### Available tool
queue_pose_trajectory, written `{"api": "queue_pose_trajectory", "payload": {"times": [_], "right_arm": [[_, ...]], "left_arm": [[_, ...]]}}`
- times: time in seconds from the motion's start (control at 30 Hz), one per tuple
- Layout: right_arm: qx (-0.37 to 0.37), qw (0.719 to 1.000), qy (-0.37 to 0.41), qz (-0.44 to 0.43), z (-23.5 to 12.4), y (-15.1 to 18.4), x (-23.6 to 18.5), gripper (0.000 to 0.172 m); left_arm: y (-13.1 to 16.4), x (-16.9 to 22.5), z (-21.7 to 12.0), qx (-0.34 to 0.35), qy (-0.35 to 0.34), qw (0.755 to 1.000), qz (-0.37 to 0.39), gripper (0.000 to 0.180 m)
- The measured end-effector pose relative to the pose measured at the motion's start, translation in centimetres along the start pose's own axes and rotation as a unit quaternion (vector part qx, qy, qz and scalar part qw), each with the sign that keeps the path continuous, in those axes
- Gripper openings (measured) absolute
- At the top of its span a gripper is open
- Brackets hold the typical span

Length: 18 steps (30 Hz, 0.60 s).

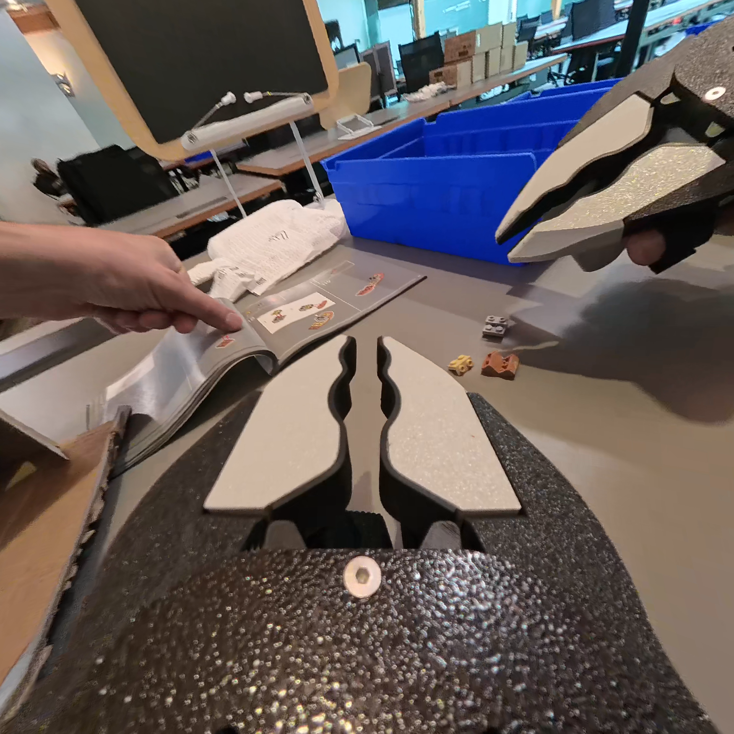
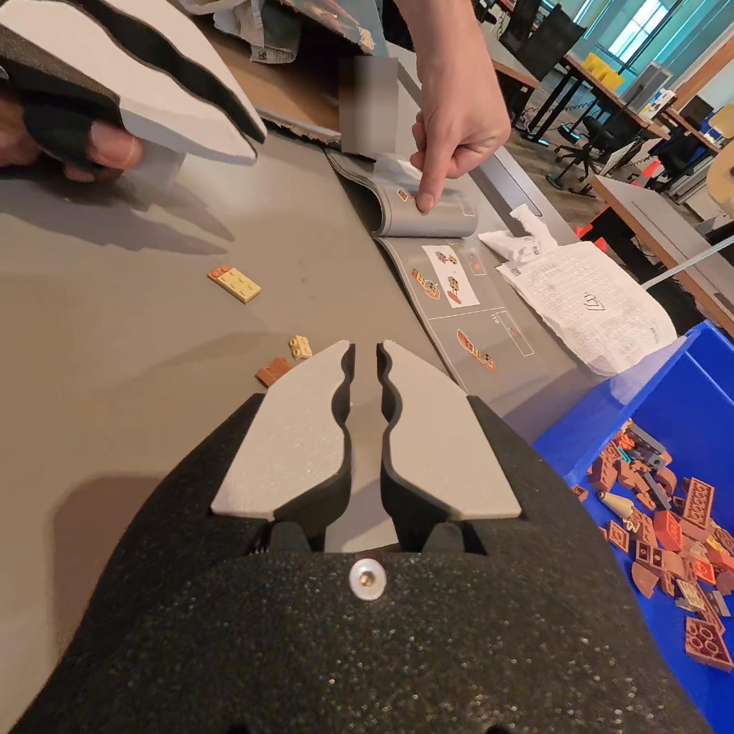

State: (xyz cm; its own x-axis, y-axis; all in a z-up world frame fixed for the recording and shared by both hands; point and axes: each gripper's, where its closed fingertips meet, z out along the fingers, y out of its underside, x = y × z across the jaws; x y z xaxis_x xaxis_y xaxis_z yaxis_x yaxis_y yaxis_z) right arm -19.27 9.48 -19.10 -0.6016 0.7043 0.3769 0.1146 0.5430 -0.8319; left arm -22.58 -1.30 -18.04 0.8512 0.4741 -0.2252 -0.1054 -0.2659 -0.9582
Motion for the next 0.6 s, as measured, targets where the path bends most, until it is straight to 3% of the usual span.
{"api": "queue_pose_trajectory", "payload": {"times": [0.33, 0.6], "right_arm": [[-0.013, 1.000, 0.011, 0.014, -0.2, 0.4, 0.1, 0.009], [-0.010, 1.000, 0.024, 0.010, -0.5, -0.3, 0.1, 0.008]], "left_arm": [[0.6, -2.3, -0.4, -0.010, -0.064, 0.998, 0.024, 0.010], [3.0, -6.1, -1.4, -0.076, -0.142, 0.986, 0.053, 0.010]]}}
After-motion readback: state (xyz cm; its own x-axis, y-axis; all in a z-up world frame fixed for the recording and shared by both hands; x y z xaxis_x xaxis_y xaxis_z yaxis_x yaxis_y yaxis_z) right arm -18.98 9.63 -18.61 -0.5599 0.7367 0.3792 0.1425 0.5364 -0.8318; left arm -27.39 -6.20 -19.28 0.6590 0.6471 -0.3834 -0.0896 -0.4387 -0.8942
